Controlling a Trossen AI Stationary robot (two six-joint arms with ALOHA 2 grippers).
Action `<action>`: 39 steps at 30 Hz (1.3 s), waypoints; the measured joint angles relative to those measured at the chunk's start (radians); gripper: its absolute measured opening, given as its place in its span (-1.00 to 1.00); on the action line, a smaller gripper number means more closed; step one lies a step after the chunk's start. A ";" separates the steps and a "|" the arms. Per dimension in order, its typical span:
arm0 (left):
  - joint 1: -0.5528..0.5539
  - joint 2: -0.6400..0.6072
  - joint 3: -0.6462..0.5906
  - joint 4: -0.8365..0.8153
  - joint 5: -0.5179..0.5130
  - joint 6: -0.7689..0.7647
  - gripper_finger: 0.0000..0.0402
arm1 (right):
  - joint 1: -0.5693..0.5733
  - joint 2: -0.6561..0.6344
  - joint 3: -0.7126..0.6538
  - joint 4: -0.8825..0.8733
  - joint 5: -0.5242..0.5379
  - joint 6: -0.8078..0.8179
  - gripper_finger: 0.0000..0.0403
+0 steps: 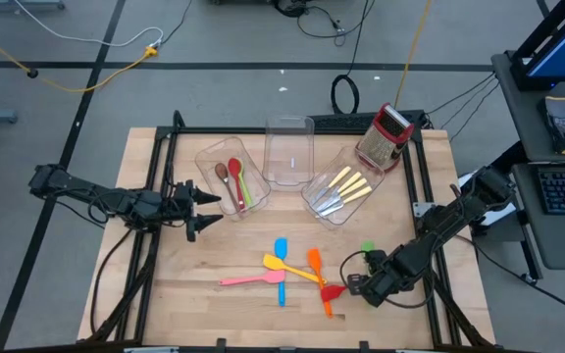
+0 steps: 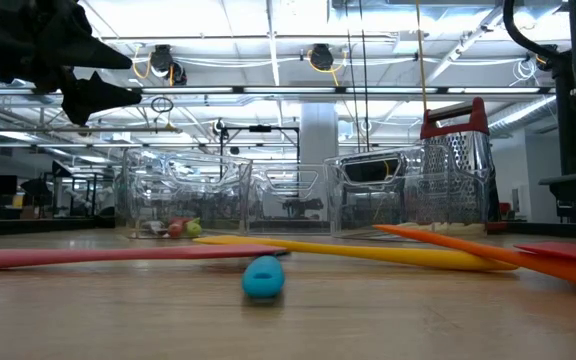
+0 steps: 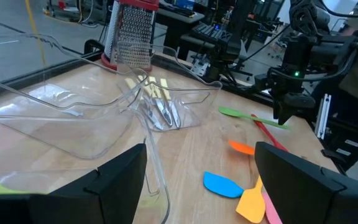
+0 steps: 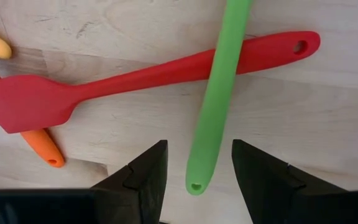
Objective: Pick & Place Kitchen Items
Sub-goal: Put the green spatula into the middle transparent bin
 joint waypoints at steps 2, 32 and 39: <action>0.000 0.000 0.000 0.000 0.000 0.000 0.52 | 0.000 0.000 -0.017 0.024 0.000 0.014 -0.15; 0.000 0.000 0.000 0.001 -0.025 -0.002 0.52 | -0.034 -0.003 -0.152 0.134 -0.015 0.017 -0.15; 0.000 0.000 0.000 0.001 -0.026 -0.002 0.52 | -0.039 -0.002 -0.153 0.134 -0.035 0.014 -0.15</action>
